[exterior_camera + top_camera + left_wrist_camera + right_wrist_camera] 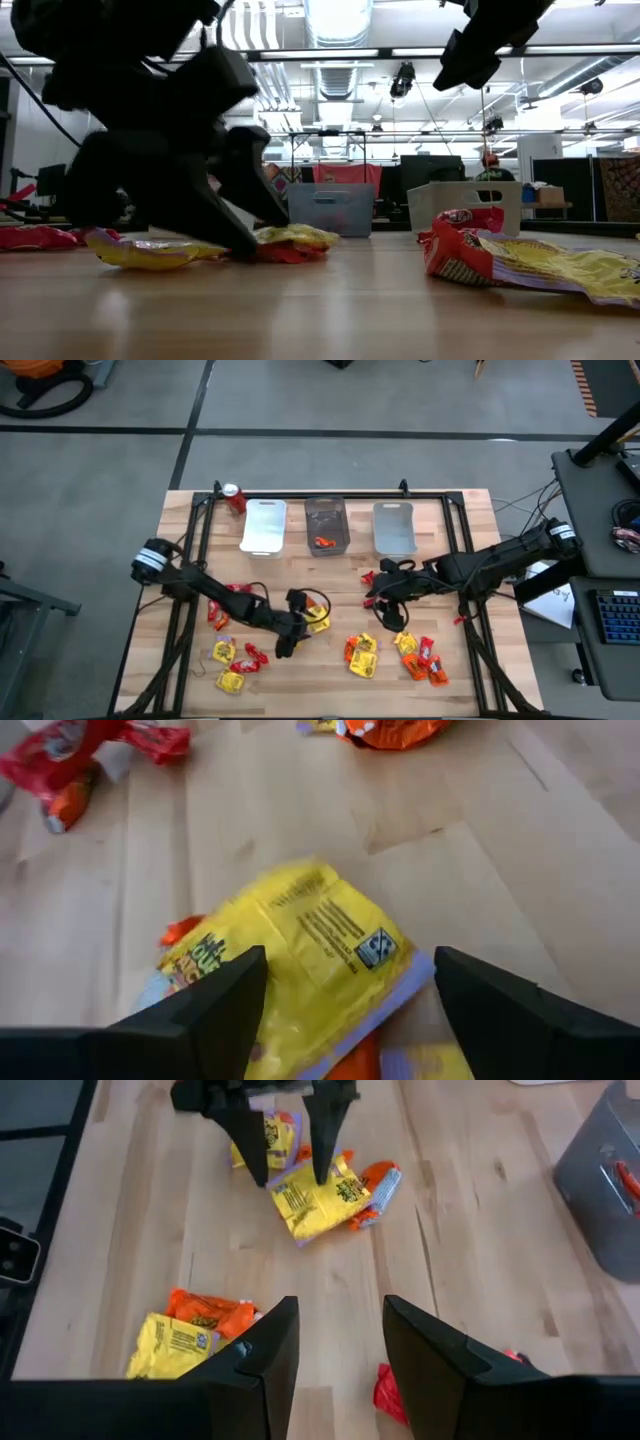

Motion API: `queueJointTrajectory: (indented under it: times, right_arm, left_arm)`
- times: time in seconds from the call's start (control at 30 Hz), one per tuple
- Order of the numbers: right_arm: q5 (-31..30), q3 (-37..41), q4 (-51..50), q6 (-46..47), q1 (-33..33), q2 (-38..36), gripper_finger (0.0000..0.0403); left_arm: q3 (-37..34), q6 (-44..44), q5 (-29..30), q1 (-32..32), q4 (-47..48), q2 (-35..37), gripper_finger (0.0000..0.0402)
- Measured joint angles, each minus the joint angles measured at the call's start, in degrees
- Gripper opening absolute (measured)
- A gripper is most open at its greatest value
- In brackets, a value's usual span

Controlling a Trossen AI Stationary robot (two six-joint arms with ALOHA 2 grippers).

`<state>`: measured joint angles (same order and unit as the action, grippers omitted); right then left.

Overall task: Sort candy
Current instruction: Put the yellow candy into the white bin

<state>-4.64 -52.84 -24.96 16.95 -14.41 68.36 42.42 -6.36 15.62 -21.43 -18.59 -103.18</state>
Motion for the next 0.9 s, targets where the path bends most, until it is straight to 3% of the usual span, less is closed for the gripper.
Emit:
queueJointTrajectory:
  times: [0.2,0.67,0.9]
  right_arm:
    - [0.04,0.02,-0.59,0.29,-0.11,0.00,0.0134]
    - [0.00,0.02,-0.52,1.18,-0.11,0.00,0.0130]
    - [0.00,0.02,-0.52,1.14,-0.11,0.00,0.0127]
  left_arm:
    - [0.34,1.24,0.82,0.07,-0.24,-1.35,0.0235]
    - [0.15,2.37,1.03,0.07,0.41,-0.26,0.0054]
    - [0.08,2.43,0.68,0.04,1.15,1.04,0.0011]
